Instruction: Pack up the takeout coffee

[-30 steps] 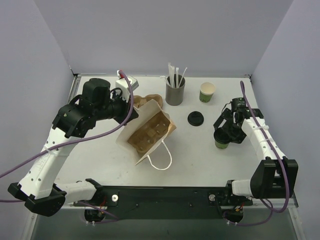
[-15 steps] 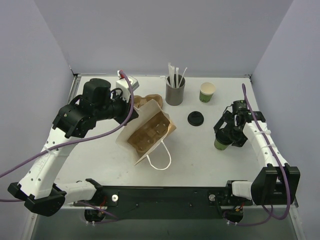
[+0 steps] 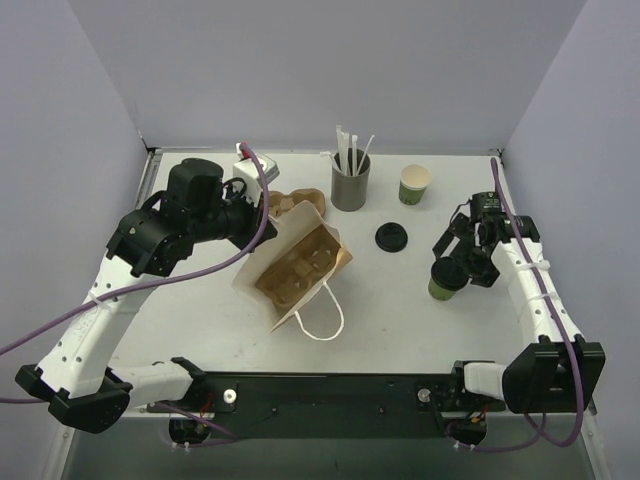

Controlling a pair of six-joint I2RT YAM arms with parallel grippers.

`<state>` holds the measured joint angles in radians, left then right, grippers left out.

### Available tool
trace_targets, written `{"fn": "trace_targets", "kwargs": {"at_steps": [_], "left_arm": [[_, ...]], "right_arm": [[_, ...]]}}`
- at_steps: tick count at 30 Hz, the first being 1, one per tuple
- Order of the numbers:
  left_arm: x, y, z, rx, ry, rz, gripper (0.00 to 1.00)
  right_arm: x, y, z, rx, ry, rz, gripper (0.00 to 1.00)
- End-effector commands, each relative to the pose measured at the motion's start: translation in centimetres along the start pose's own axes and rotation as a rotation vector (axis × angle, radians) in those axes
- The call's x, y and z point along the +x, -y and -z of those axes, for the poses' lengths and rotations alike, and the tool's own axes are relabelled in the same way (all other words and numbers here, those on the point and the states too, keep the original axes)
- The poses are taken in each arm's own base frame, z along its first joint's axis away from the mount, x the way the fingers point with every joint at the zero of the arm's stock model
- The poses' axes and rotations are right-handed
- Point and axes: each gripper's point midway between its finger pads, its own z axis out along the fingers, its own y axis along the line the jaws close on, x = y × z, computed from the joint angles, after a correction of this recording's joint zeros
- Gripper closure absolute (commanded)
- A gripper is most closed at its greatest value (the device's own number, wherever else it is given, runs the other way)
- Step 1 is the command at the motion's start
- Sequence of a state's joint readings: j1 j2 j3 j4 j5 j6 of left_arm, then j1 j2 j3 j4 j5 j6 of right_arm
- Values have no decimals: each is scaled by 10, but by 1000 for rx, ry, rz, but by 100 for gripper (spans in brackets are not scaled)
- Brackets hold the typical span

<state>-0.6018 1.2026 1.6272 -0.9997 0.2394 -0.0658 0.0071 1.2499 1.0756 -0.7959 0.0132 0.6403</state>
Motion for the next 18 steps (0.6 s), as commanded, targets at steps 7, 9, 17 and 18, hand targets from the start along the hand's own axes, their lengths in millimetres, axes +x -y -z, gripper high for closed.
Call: {"fn": "trace_targets", "kwargs": {"at_steps": [7,9,17,18], "left_arm": [[-11,4,10,7,57,-29,100],[-11,4,10,7,57,-31,100],[-10,3,9,2,54,-28,100],[-9,3,10,0,54,-28,100]], "right_arm": [[-10,8,0,110,6,83,13],[-10,7,-1,117,7,94,14],[-9,-1,-5,137,5,135,16],[-10,-1,-5,139,7,135,16]]}}
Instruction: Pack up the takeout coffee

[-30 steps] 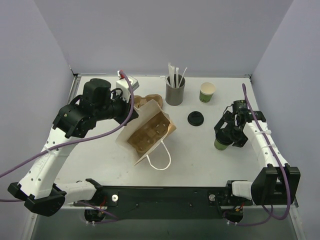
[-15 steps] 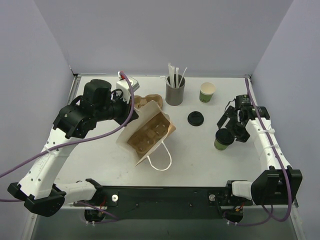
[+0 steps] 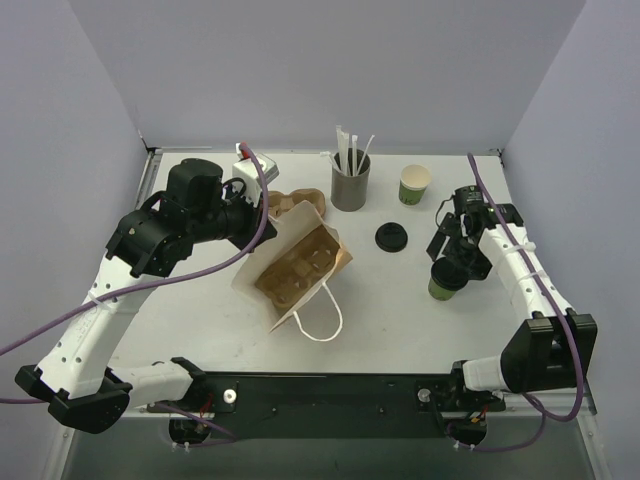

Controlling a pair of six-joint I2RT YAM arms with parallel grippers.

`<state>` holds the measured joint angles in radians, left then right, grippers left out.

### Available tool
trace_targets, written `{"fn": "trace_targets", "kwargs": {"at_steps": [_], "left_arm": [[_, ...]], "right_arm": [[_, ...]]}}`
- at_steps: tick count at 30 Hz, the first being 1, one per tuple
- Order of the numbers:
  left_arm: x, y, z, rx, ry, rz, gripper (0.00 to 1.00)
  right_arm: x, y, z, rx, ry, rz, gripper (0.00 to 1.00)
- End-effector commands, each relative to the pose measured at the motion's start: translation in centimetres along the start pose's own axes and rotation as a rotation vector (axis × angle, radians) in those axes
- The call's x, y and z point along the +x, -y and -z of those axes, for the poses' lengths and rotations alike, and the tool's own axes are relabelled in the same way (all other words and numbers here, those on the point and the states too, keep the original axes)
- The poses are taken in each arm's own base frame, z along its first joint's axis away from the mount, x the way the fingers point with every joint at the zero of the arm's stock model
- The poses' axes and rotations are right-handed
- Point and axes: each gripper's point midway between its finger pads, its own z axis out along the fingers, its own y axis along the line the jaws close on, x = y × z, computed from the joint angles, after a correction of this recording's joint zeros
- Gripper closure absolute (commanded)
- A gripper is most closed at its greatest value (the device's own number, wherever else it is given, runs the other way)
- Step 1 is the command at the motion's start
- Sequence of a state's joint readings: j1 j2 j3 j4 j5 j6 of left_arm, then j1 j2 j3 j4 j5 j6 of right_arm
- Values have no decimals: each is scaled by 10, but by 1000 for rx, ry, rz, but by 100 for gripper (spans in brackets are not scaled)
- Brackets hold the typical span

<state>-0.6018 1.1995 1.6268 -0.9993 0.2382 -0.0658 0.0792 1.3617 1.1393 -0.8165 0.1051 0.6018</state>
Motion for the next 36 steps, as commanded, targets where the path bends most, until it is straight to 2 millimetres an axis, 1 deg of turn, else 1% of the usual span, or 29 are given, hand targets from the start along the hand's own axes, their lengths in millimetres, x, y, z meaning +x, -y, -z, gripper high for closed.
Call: {"fn": "trace_targets", "kwargs": {"at_steps": [1,12,21,36], "left_arm": [[-9,3,9,1,51,-29,100],[-8,2,8,0,50,-30,100],[-8,3,8,1,50,-31,100],[-7,1,6,-4,44,-31,100]], "right_arm": [[-3,6,3,55,5,18,17],[4,11,-3,75,-15,23,18],[8,12,-9,84,-27,19,24],[19,16,-20,95,-50,21,25]]}}
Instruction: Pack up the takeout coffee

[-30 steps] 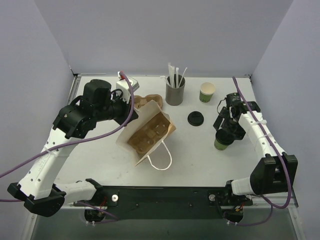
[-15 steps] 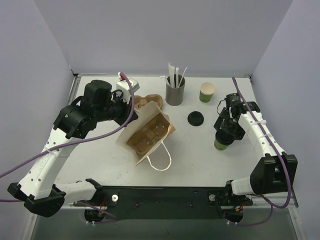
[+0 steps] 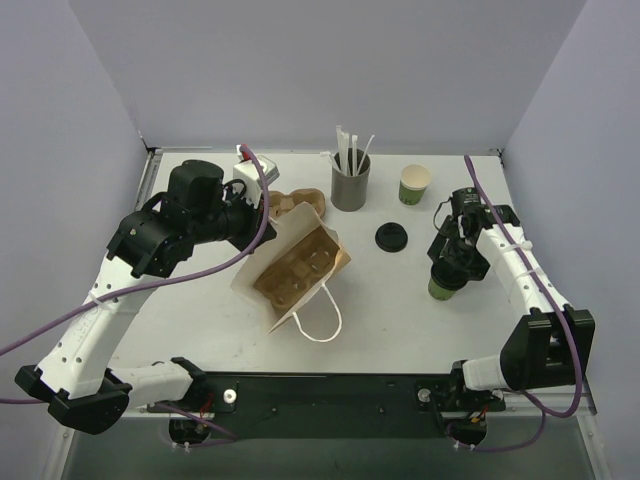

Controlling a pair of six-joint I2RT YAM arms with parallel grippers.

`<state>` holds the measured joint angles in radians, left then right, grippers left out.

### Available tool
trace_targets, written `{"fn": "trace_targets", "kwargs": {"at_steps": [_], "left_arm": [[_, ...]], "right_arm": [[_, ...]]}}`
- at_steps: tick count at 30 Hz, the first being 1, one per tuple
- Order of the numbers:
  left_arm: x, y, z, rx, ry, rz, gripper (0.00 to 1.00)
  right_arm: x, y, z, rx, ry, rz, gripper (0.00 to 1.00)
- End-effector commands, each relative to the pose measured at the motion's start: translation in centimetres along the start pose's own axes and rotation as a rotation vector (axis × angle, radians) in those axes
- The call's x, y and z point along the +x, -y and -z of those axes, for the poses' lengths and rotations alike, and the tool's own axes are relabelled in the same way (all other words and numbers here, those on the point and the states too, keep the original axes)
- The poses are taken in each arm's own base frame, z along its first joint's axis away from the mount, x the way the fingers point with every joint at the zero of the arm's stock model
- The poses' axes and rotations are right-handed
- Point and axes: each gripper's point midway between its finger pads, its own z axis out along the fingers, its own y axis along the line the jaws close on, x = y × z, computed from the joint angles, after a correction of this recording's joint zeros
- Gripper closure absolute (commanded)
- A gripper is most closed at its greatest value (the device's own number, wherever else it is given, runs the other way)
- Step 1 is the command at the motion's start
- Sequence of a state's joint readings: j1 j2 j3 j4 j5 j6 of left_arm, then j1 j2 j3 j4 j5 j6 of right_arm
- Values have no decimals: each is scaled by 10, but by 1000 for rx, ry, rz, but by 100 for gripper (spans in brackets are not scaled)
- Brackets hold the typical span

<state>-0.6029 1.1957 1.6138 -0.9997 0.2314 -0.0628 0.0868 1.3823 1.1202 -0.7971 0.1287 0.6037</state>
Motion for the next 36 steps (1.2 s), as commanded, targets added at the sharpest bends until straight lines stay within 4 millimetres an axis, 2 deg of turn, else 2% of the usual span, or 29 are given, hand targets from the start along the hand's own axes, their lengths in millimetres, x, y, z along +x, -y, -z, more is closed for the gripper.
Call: {"fn": "trace_targets", "kwargs": {"at_steps": [1,13,16,17,20,28,32,35,36], "left_arm": [[-11,3,8,4,53,-29,100],[-10,2,6,0,47,-29,100],[-10,2,5,-2,47,-31,100],[-10,1,7,-11,49,-36,100],[-11,-5,8,-49,53,-63,100],[-16,-21,10,-140,43,-116,100],[-19,-23,8,-149,32,-139,100],[-20,-20,5,-126,20,-157,100],[-20,-19,4,-116,12,-161,100]], "right_arm": [[18,14,-12,68,-48,5,25],[26,18,-19,62,-62,-10,25],[29,20,-22,63,-70,-18,28],[30,19,-22,58,-72,-20,33],[26,15,-16,27,-54,-31,38],[-2,-5,36,-105,62,-22,41],[-19,-22,78,-228,156,-20,42],[-23,-32,108,-311,200,-4,42],[-29,-37,125,-352,236,-6,42]]}}
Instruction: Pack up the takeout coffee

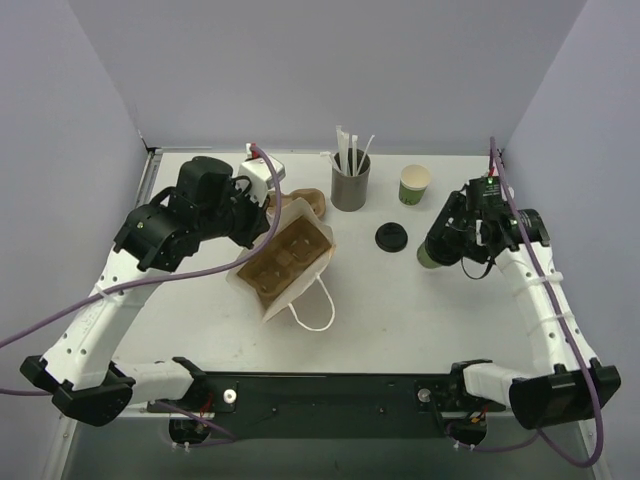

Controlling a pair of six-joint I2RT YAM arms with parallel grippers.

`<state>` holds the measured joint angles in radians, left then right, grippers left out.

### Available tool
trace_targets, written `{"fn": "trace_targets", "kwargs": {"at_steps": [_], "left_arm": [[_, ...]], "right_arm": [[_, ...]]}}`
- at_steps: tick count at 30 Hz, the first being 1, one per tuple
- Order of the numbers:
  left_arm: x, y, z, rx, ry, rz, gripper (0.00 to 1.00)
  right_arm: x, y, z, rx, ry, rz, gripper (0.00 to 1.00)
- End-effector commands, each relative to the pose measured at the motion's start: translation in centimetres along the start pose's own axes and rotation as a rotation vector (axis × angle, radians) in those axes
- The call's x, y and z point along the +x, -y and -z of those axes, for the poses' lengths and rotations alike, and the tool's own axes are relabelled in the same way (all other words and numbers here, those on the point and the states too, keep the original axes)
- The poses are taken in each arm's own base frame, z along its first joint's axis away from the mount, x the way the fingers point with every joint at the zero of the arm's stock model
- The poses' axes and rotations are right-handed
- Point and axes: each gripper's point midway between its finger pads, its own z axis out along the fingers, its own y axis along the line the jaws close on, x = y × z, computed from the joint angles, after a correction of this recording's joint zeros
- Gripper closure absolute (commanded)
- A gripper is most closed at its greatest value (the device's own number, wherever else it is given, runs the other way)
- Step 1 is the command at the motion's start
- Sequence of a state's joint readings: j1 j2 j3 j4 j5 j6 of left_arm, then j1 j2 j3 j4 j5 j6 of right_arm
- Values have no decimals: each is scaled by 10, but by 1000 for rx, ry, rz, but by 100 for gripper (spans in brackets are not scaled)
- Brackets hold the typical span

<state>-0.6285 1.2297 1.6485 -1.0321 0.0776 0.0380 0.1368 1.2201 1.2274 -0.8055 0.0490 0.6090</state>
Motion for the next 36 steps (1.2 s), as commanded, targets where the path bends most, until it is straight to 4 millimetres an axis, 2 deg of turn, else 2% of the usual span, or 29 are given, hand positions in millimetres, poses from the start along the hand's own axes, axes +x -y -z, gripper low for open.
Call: {"fn": "trace_targets", "kwargs": {"at_steps": [1,7,12,17,18,20,21,22,25,27,29,36], "left_arm": [[-20,5,6,26,45,-51,100],[-20,10,-9,64,-2,-37,100],[-20,9,-24,56,-46,-3,100],[-25,8,-29,23,-70,19,100],[-23,13,-29,26,-85,7,100],[-27,13,-30,-7,-91,28,100],[-25,19,-30,2,-107,20,100],[-26,17,-30,-24,-111,27,100],[-28,17,-31,-44,-126,43,100],[-30,10,-31,-92,-135,59,100],[-30,11,-33,-110,-142,78,100],[-35,23,-37,-121,-136,98,100]], "right_arm": [[-16,-27,58,-159,79,13,42],[-33,-72,129,-437,193,31,42],[-38,-105,186,-690,255,38,41],[-38,-134,229,-881,292,75,41],[-41,-141,239,-927,319,82,41],[-30,-156,250,-1000,297,118,41],[-29,-164,256,-1034,304,130,41],[-18,-174,262,-1072,283,163,41],[-6,-190,262,-1093,269,219,41],[12,-201,259,-1101,230,270,41],[27,-210,255,-1100,202,309,41],[64,-224,221,-1024,145,435,41]]}}
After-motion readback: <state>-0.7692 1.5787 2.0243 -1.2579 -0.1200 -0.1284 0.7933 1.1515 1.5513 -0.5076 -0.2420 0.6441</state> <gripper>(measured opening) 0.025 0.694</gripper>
